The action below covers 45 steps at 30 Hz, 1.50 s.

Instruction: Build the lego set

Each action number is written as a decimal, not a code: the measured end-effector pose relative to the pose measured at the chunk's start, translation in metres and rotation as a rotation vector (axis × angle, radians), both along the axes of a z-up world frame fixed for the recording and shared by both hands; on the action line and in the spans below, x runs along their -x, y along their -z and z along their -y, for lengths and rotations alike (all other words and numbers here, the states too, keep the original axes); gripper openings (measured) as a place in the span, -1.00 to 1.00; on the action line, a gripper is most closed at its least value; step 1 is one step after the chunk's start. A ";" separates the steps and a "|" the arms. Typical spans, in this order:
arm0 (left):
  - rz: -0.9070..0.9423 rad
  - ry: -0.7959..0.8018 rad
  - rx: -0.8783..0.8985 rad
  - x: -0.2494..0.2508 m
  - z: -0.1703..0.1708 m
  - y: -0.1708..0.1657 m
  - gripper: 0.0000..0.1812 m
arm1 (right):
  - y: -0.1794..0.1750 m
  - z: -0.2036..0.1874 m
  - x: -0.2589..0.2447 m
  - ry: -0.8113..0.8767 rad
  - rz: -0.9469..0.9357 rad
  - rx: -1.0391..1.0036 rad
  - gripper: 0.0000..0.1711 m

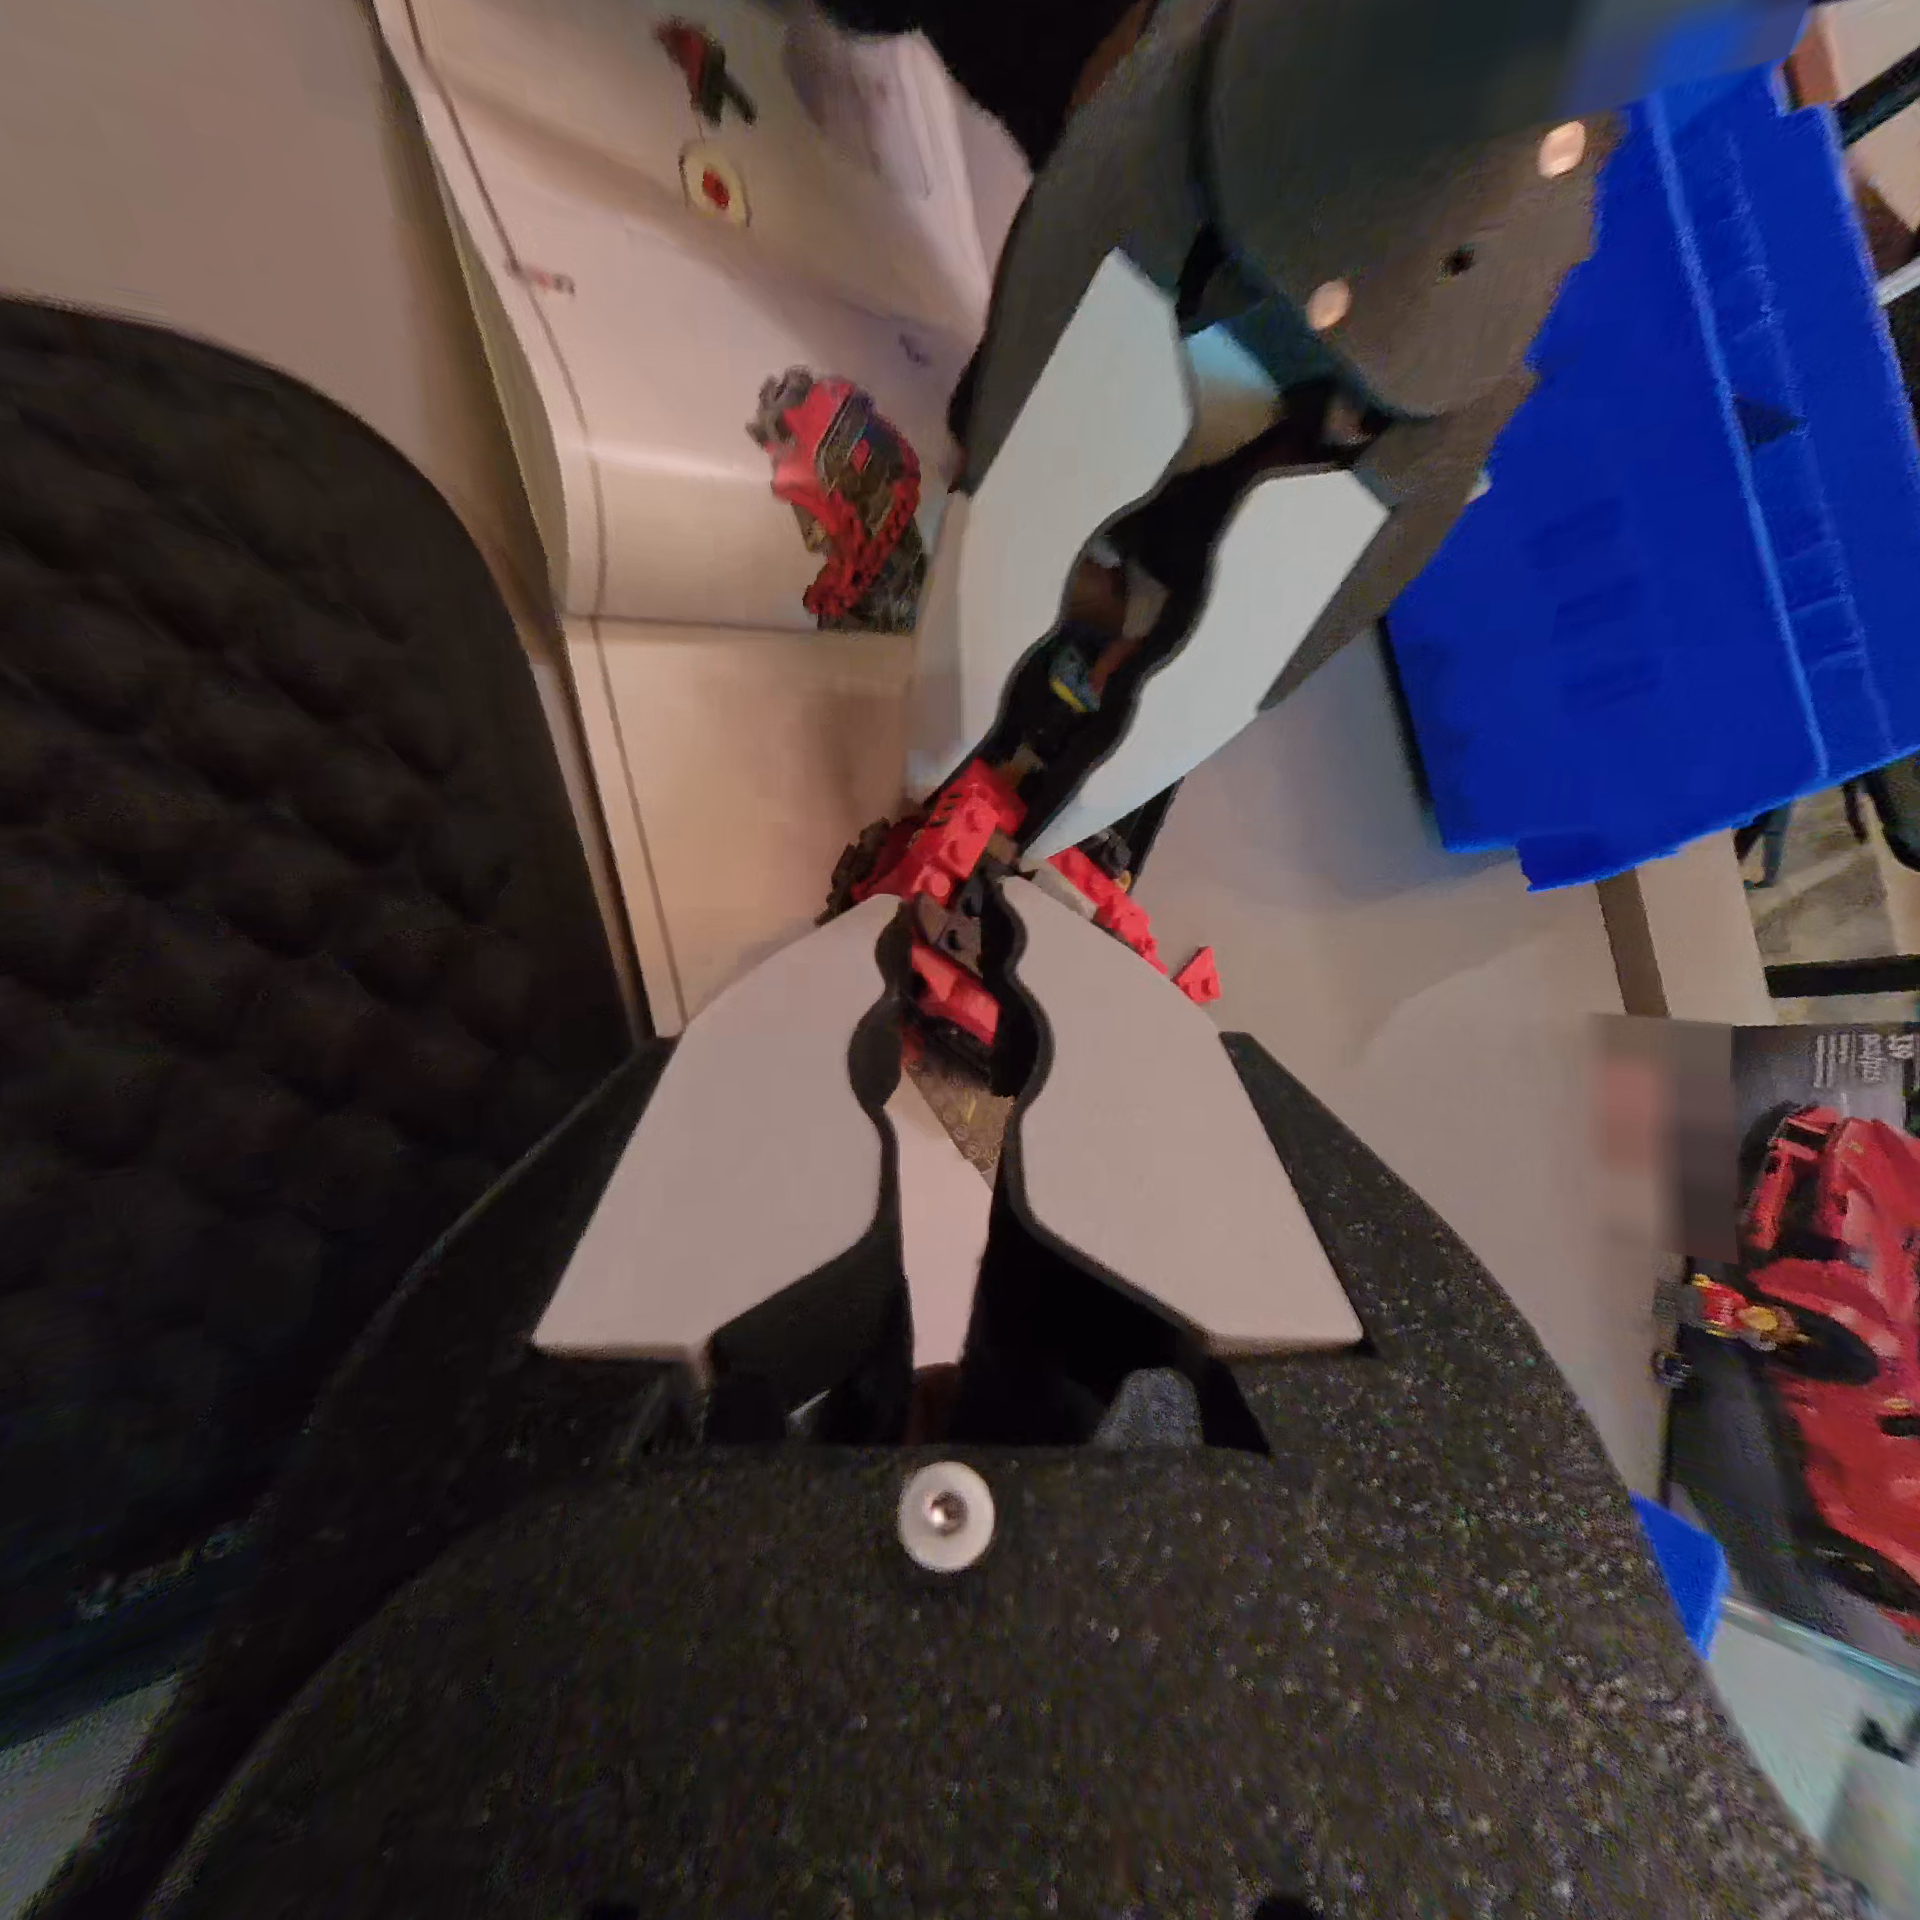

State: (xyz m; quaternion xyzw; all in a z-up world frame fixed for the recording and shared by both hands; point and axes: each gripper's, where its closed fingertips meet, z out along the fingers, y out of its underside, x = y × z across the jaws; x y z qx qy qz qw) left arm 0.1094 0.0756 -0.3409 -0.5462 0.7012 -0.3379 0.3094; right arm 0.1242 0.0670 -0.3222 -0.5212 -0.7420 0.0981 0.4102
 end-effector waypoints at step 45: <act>-0.009 -0.039 -0.024 -0.002 -0.007 0.003 -0.78 | 0.009 -0.007 -0.008 0.044 0.001 -0.015 -0.97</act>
